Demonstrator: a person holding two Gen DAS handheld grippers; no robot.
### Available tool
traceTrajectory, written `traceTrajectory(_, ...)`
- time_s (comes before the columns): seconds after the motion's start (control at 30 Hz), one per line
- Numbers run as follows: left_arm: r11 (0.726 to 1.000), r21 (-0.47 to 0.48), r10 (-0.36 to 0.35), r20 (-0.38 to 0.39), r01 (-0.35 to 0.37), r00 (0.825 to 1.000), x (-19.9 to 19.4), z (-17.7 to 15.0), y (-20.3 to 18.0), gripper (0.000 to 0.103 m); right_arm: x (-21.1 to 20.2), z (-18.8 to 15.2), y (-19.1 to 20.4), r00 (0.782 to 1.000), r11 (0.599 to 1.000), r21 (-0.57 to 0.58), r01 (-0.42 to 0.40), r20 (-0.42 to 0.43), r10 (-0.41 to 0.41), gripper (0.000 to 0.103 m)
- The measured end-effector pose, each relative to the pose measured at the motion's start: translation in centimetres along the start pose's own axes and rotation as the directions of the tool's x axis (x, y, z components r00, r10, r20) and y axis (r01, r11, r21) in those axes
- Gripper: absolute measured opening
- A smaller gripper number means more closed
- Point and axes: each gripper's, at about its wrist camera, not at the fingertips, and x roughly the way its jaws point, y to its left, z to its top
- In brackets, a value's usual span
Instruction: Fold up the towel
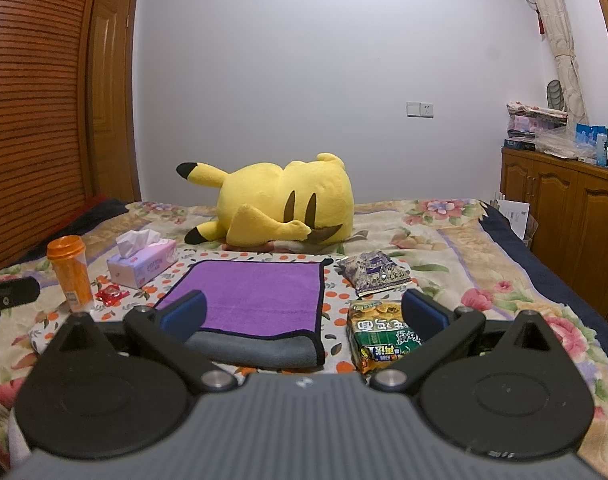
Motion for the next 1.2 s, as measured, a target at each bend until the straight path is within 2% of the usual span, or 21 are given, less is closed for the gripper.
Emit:
traceTrajectory(0.7,0.998,0.038,-0.036,-0.133,0.042,0.99,3.6,-0.5,-1.2,0.103,3.3,-0.4,0.9,0.995,0.998,-0.052,-0.019,-0.098,0.014,0.103)
traceTrajectory(1.2,0.999,0.024,-0.03,-0.198,0.036,0.98,8.9,-0.5,0.0,0.103,7.8,-0.8,0.7,0.979,0.994,-0.068,-0.087,-0.191,0.072,0.103)
